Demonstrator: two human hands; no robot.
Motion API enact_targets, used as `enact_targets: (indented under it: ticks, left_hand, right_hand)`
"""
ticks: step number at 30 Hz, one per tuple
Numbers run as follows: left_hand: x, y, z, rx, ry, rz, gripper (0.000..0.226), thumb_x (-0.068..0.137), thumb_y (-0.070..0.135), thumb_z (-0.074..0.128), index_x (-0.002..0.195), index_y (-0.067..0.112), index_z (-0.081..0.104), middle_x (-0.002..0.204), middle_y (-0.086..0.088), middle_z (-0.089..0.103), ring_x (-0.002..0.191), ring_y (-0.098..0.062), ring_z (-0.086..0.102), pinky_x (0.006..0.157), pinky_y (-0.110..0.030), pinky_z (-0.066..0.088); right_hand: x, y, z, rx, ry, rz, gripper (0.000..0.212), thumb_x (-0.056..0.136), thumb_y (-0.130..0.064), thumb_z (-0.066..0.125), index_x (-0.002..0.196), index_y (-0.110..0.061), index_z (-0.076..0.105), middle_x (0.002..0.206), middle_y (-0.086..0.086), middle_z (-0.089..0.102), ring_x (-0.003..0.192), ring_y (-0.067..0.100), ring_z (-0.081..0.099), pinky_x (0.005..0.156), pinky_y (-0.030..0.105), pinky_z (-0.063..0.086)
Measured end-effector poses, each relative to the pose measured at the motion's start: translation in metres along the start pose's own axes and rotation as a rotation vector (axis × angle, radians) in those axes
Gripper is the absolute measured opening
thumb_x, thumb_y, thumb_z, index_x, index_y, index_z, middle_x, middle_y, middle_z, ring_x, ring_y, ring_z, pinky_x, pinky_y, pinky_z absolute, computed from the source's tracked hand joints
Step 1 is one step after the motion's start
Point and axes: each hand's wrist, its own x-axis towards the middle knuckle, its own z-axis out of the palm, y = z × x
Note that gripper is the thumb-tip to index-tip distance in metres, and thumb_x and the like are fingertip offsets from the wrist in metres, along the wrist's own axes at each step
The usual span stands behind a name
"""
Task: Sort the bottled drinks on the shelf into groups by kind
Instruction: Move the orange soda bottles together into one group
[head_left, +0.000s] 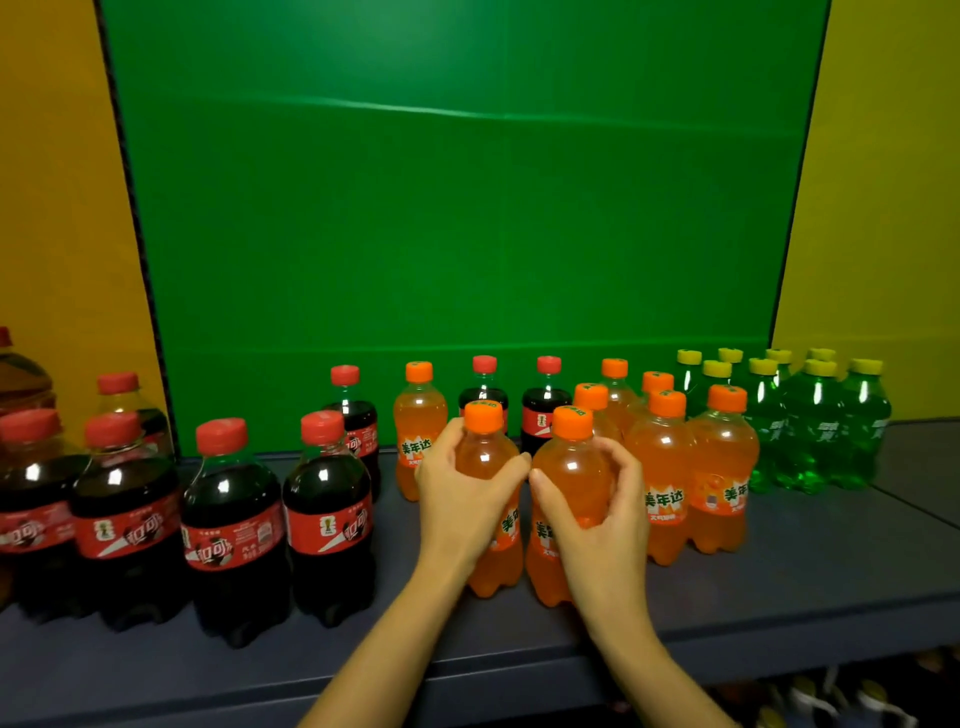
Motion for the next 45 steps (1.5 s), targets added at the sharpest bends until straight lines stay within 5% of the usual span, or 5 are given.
enact_targets:
  ticks: [16,26,32,39,45]
  left_hand:
    - [0.012,0.004,-0.012,0.035,-0.084,-0.035,0.068,0.056,0.066,0.060,0.112,0.031,0.043,0.112,0.018,0.053,0.106,0.007,0.050,0.087,-0.003,0.037]
    - [0.120,0.040,0.031,0.269,-0.084,-0.027,0.038,0.087,0.036,0.058,0.111,0.006,0.055,0.113,-0.008,0.059,0.102,-0.021,0.056,0.091,-0.031,0.045]
    - [0.172,0.019,0.054,0.893,-0.376,-0.183,0.059,0.082,0.047,0.061,0.114,-0.001,0.052,0.112,-0.019,0.061,0.091,-0.029,0.057,0.066,-0.033,0.040]
    - [0.190,-0.002,0.042,0.979,-0.783,-0.479,0.077,0.070,0.026,0.080,0.134,0.013,0.039,0.130,-0.009,0.050,0.112,-0.023,0.053,0.089,-0.034,0.049]
    - [0.198,-0.017,0.040,1.067,-0.944,-0.541,0.074,0.065,0.019,0.082,0.129,0.016,0.045,0.117,0.002,0.040,0.106,-0.021,0.047,0.069,-0.022,0.051]
  right_hand:
    - [0.017,-0.027,-0.024,-0.413,-0.149,-0.172,0.055,0.079,-0.065,0.031,0.125,-0.037,0.040,0.122,-0.021,0.039,0.118,-0.006,0.030,0.102,0.022,0.024]
    - [0.191,-0.075,-0.028,-0.433,-0.631,-0.197,0.019,0.091,-0.024,0.055,0.109,-0.019,0.058,0.104,-0.002,0.061,0.097,0.016,0.060,0.090,0.031,0.045]
    - [0.235,-0.039,0.007,-0.777,-1.040,0.028,0.047,0.089,-0.029,0.058,0.128,-0.005,0.044,0.130,0.016,0.051,0.115,0.025,0.053,0.100,0.039,0.043]
    - [0.257,0.002,0.025,-0.881,-1.315,0.052,0.059,0.080,-0.025,0.070,0.131,-0.012,0.042,0.120,0.004,0.048,0.107,0.014,0.048,0.090,0.023,0.042]
    - [0.260,0.024,0.040,-0.906,-1.440,-0.036,0.041,0.075,-0.017,0.075,0.106,-0.017,0.048,0.106,0.004,0.051,0.088,0.014,0.047,0.071,0.019,0.044]
